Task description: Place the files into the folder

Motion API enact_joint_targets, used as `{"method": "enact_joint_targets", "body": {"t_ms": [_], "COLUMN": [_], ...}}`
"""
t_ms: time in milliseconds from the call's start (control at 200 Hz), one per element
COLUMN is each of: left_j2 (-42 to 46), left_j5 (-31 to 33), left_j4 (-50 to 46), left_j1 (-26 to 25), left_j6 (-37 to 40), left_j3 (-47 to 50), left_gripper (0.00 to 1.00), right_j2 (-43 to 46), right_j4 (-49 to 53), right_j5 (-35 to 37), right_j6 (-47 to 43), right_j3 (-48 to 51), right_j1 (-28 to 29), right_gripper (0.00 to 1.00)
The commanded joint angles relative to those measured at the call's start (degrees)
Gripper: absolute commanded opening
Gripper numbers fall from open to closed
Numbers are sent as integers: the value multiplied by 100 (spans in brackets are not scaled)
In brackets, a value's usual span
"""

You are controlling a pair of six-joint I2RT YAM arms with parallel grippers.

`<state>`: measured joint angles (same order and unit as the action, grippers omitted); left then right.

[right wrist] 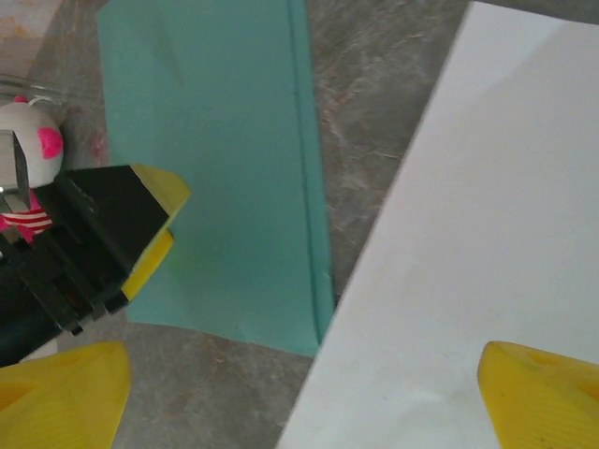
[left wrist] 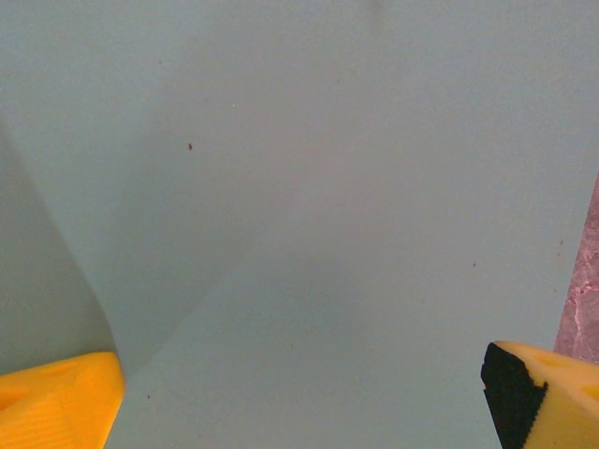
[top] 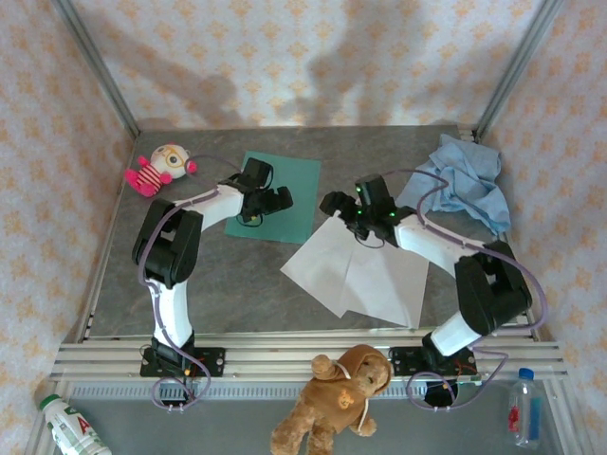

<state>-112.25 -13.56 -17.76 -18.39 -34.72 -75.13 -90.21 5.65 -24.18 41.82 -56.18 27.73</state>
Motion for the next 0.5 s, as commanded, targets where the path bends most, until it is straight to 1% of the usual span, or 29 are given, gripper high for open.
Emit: {"method": "enact_joint_targets", "body": {"t_ms": [0,125,220,335,425,495], "left_j2": [449,882,1123,1422,1501,1459], "left_j5": [168,638,753,679,442,277], "left_j4": [-1022,-1483,-1581,-1482,-1350,-1286], "left_j1": [-5,57,238,577,901,1122], "left_j6": [-153,-62,-44,-52,-23,148], "left_j3": [-488,-722,-601,-231,33,122], "left_gripper": [100,100,100,100,100,100], "right_j2": [-477,-1123,-1649,-2212,-2551,-2777], "right_j4": [96,231,265,372,570,717], "right_j5": [-258,-341,-499,-631,-631,-656], "right_j6": [42,-31,-19,-36,-114,-188], "right_j3": [-550,-1187,-1670,-2246,-2650,-2930], "right_j1": [115,196,207,216,218,220], "right_gripper": [95,93,91,89,88,88]}}
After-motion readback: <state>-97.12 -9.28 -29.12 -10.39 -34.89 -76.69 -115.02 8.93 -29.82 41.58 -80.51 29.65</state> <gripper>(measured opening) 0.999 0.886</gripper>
